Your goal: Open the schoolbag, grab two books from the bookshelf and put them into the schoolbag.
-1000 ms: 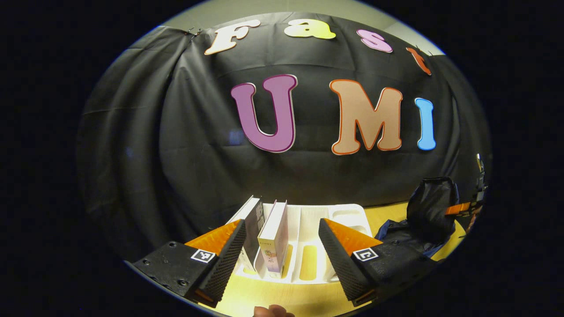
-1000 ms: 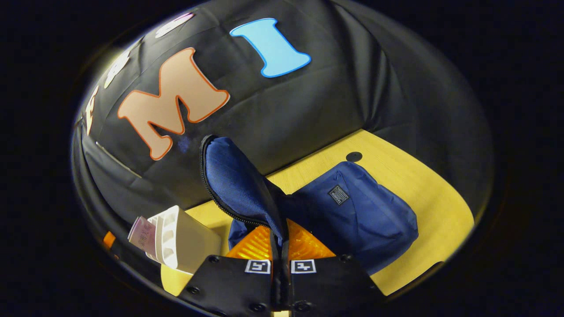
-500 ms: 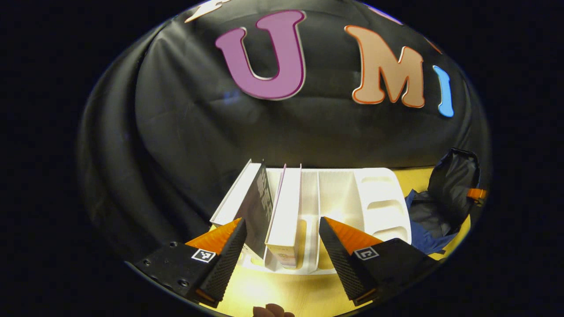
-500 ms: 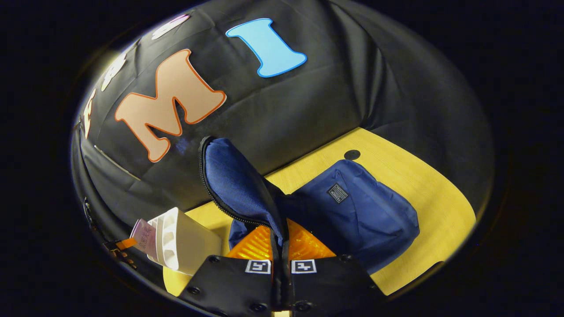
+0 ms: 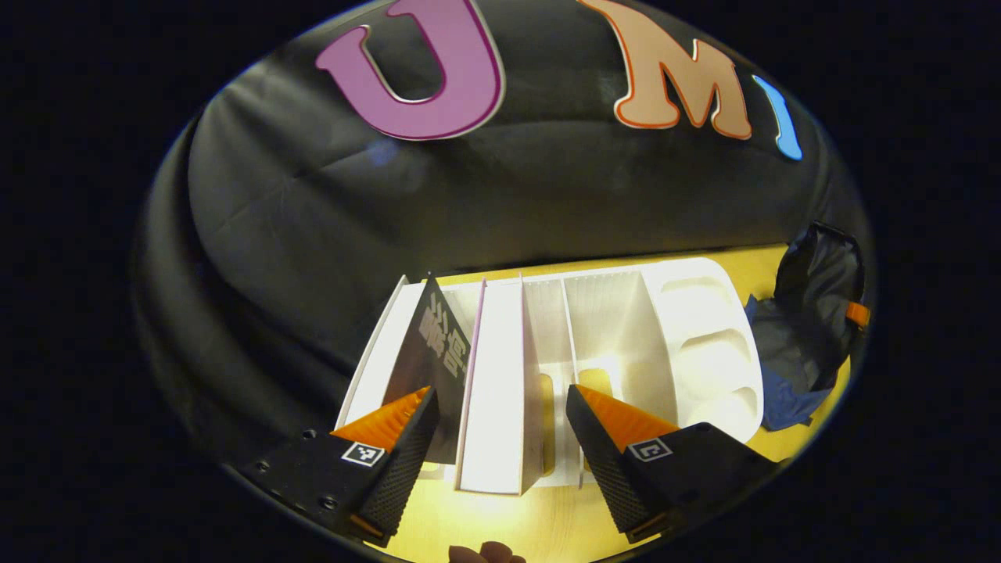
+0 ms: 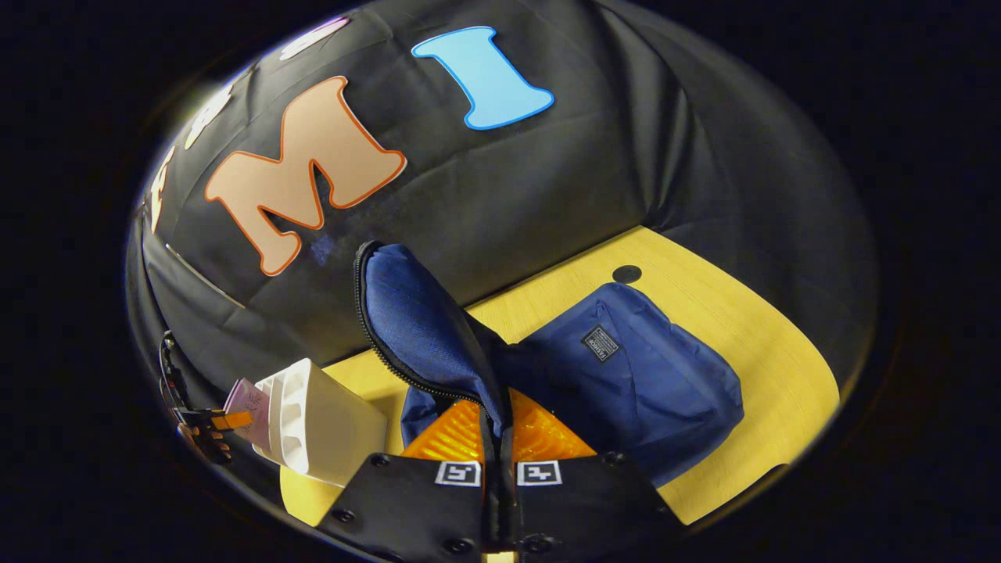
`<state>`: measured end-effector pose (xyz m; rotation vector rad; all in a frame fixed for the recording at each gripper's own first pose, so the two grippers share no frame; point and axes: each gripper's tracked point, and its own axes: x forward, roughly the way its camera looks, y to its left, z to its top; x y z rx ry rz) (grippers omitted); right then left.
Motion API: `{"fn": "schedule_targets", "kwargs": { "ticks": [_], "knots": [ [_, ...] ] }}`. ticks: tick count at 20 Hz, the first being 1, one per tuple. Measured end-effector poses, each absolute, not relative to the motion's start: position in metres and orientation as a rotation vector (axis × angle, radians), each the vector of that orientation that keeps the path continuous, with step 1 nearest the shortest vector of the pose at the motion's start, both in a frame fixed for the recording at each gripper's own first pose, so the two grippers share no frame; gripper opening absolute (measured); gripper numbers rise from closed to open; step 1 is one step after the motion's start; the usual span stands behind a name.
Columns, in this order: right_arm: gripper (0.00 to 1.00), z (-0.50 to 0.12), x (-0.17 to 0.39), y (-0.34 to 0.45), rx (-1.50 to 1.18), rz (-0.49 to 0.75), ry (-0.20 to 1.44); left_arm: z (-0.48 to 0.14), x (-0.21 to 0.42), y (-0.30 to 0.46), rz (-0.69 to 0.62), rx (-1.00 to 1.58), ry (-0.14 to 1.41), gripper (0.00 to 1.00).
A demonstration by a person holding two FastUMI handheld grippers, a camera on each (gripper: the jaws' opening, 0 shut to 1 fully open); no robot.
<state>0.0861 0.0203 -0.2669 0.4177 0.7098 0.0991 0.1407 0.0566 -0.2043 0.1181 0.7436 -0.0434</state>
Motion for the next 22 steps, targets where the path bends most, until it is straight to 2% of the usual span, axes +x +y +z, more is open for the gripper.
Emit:
{"fn": "schedule_targets", "kwargs": {
  "ticks": [5,9,11,12,13,14,18,22],
  "knots": [
    [0.03,-0.269,0.087,0.019,0.426,0.095,0.711,-0.221,0.147,0.054,-0.067,0.172,0.838,0.91],
    [0.03,-0.269,0.088,0.019,0.426,0.095,0.714,-0.231,0.146,0.063,-0.073,0.217,0.884,0.82],
    [0.04,-0.269,0.087,0.019,0.423,0.097,0.716,-0.228,0.142,0.058,-0.094,0.208,0.907,0.68],
    [0.03,-0.269,0.088,0.02,0.421,0.096,0.717,-0.229,0.145,0.048,-0.129,0.178,0.914,0.54],
    [0.03,-0.269,0.088,0.02,0.419,0.095,0.718,-0.229,0.144,0.042,-0.146,0.143,0.922,0.5],
    [0.03,-0.269,0.089,0.02,0.42,0.094,0.718,-0.228,0.141,0.038,-0.148,0.127,0.94,0.4],
    [0.03,-0.268,0.089,0.019,0.424,0.091,0.716,-0.228,0.142,0.039,-0.144,0.123,0.948,0.34],
    [0.03,-0.269,0.089,0.019,0.428,0.087,0.721,-0.219,0.145,0.046,-0.123,0.157,0.917,0.37]
  ]
}}
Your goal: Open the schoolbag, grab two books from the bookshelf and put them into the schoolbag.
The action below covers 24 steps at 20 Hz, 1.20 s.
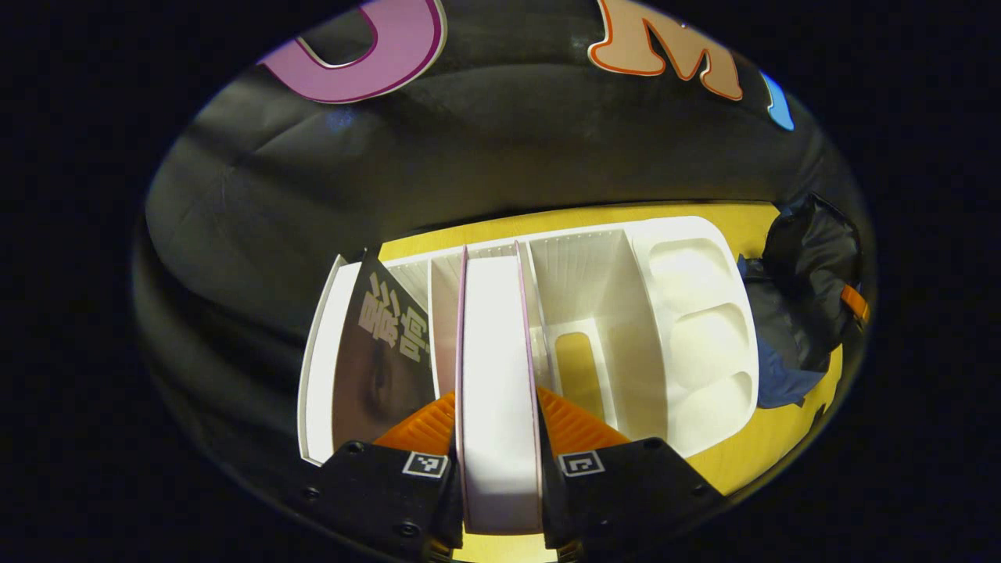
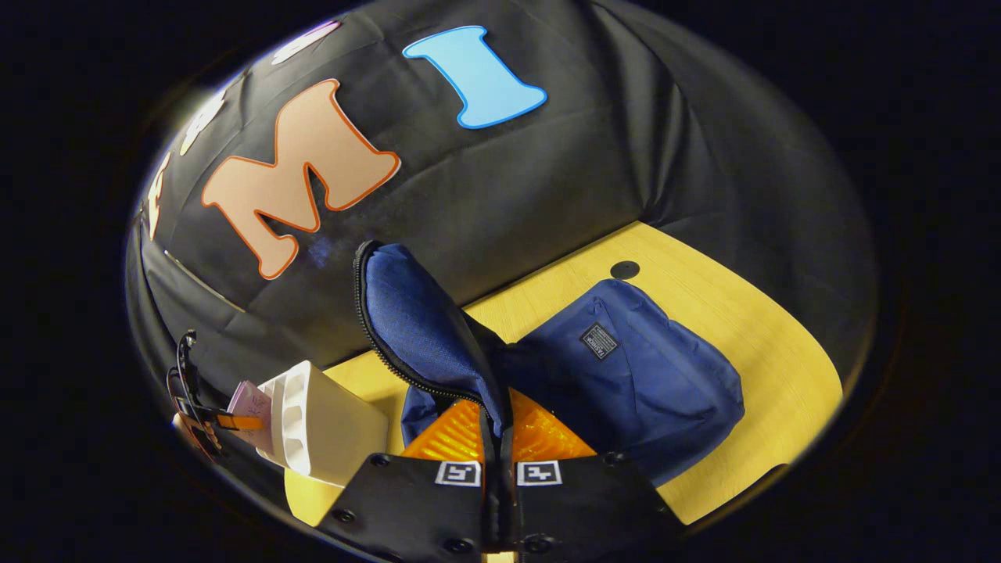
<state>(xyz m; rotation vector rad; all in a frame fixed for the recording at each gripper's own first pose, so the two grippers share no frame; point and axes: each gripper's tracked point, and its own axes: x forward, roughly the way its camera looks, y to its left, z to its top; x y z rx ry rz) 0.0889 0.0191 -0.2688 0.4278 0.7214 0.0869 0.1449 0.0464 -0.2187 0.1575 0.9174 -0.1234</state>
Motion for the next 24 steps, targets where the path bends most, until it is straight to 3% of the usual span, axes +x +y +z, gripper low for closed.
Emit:
{"fn": "schedule_targets", "kwargs": {
  "ticks": [11,15,24],
  "knots": [
    [0.03,-0.272,0.088,0.021,0.428,0.083,0.727,-0.178,0.139,0.074,-0.106,0.007,0.856,0.36],
    [0.02,-0.272,0.087,0.021,0.43,0.084,0.731,-0.148,0.144,0.088,-0.095,-0.162,0.806,0.32],
    [0.04,-0.27,0.088,0.02,0.442,0.083,0.73,-0.107,0.154,0.126,-0.092,-0.543,0.699,0.35]
  ]
}}
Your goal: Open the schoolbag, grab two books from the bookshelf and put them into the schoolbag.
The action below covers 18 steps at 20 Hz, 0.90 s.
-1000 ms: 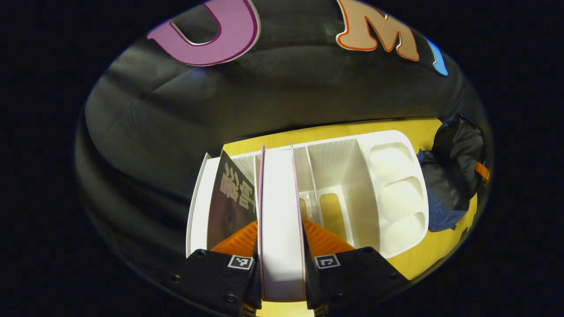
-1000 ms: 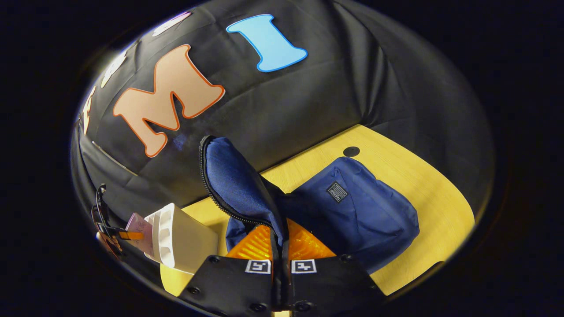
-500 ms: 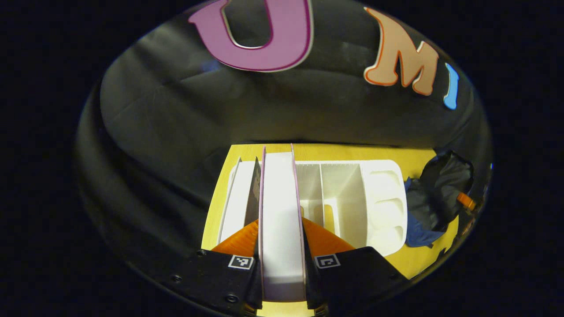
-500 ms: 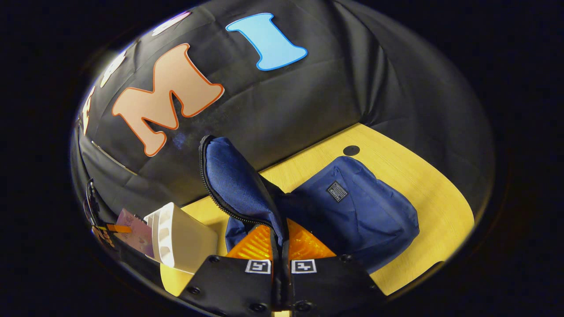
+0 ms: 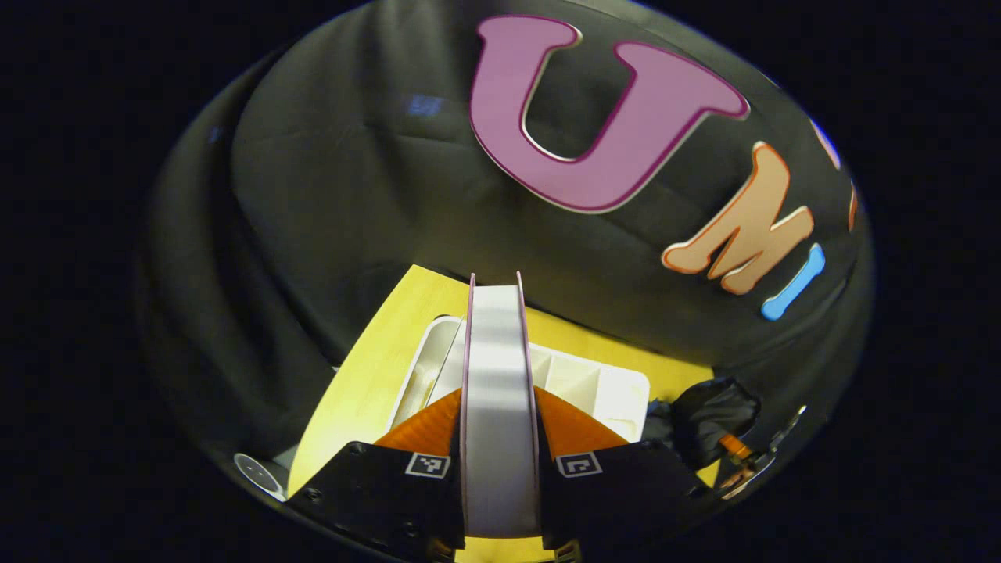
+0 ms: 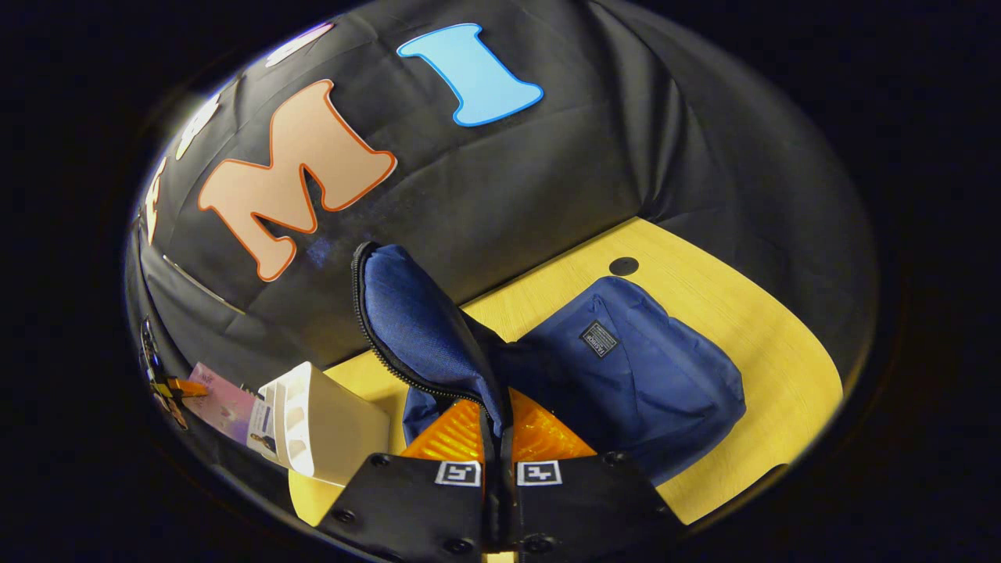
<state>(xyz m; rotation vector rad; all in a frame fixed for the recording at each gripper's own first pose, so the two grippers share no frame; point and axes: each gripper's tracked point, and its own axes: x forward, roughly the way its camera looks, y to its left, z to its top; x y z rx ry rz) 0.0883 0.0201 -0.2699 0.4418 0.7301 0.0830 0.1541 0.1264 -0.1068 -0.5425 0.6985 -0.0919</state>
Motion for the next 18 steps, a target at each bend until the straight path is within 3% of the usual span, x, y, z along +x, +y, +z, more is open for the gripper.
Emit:
{"fn": "schedule_targets", "kwargs": {
  "ticks": [11,18],
  "knots": [
    [0.03,-0.27,0.088,0.02,0.466,0.073,0.731,-0.023,0.156,0.159,-0.181,-0.937,0.444,0.34],
    [0.03,-0.271,0.088,0.021,0.491,0.069,0.733,-0.011,0.154,0.135,-0.251,-1.133,0.394,0.34]
  ]
}}
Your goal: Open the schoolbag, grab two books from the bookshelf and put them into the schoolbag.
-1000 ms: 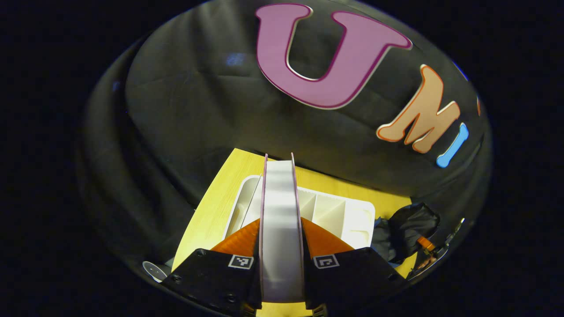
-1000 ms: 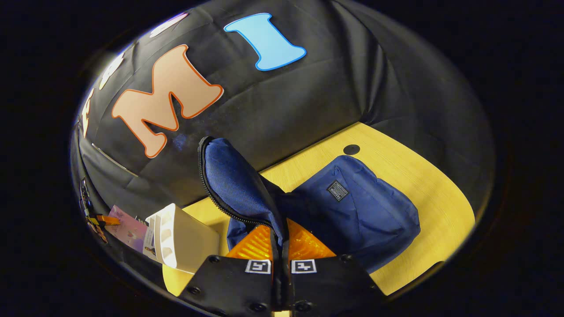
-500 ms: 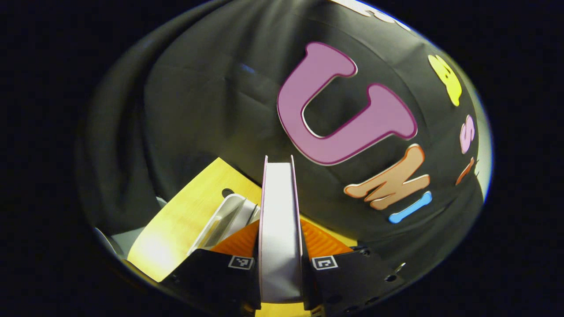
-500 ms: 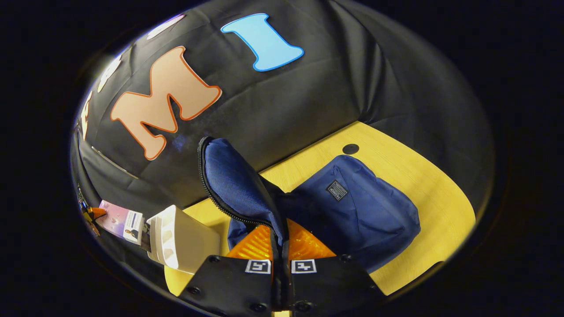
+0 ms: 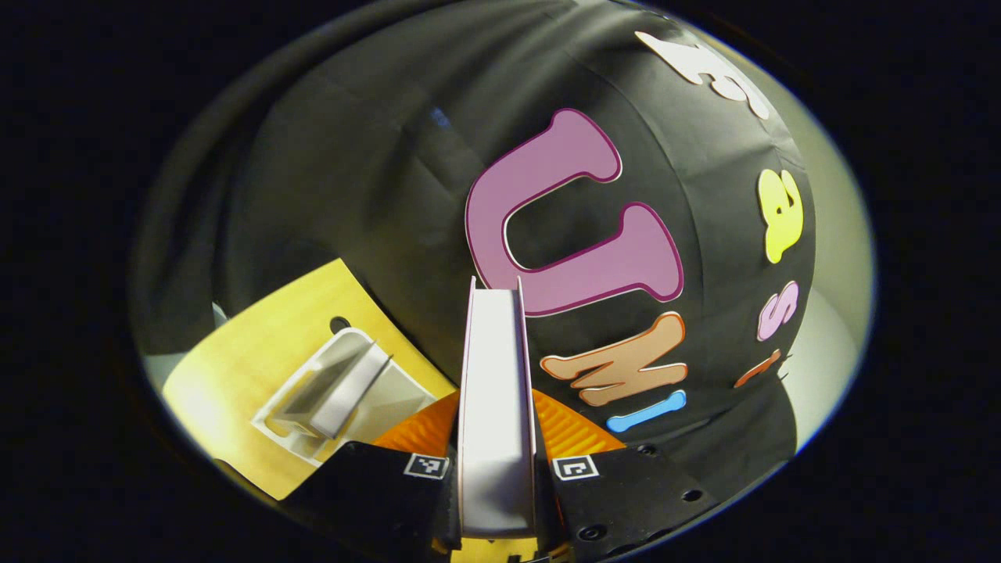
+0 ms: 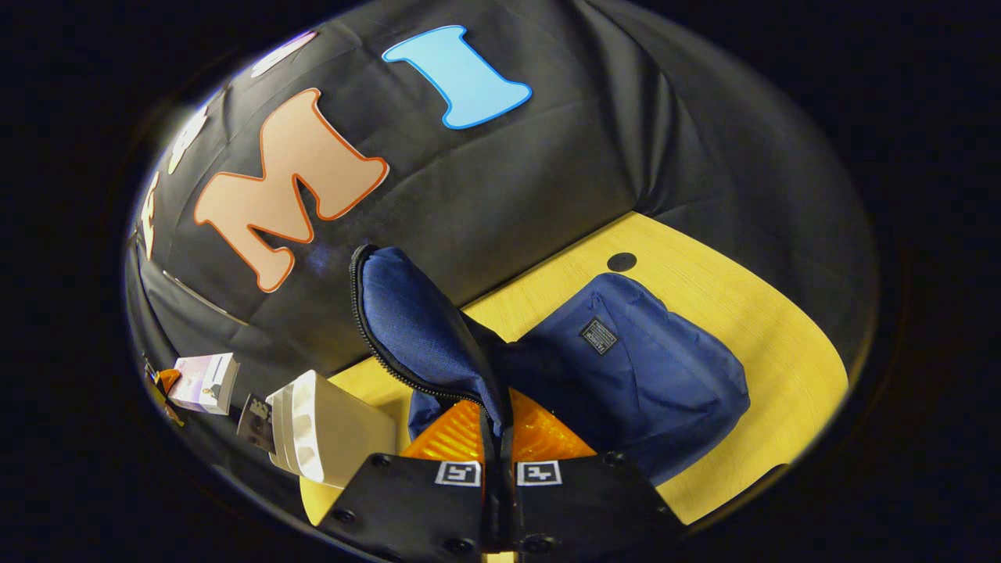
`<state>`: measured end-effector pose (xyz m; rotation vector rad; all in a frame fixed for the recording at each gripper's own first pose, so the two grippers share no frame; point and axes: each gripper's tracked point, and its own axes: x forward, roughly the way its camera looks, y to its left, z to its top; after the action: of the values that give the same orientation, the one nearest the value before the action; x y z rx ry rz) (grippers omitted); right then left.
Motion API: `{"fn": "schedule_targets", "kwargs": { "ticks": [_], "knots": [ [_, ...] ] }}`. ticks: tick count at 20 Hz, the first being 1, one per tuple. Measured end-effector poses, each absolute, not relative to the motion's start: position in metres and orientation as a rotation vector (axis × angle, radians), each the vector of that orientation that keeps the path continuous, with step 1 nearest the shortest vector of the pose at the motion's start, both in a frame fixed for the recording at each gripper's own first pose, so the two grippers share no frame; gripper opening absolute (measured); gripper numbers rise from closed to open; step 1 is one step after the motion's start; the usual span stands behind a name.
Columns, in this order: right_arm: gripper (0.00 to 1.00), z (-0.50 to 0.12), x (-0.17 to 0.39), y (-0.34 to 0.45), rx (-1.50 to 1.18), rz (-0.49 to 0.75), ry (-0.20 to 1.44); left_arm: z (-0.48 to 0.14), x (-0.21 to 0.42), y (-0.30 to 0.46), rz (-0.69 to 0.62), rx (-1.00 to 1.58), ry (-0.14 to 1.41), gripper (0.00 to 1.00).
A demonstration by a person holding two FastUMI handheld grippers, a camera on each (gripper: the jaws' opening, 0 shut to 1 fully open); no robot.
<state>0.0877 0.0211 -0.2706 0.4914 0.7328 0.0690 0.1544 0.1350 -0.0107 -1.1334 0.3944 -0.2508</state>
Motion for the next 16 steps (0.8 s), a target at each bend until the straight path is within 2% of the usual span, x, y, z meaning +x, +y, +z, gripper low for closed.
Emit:
{"fn": "schedule_targets", "kwargs": {
  "ticks": [7,16],
  "knots": [
    [0.05,-0.271,0.087,0.022,0.498,0.072,0.733,-0.017,0.158,0.072,-0.331,-1.154,0.408,0.34],
    [0.05,-0.27,0.088,0.02,0.5,0.084,0.733,-0.055,0.158,-0.039,-0.435,-1.131,0.524,0.34]
  ]
}}
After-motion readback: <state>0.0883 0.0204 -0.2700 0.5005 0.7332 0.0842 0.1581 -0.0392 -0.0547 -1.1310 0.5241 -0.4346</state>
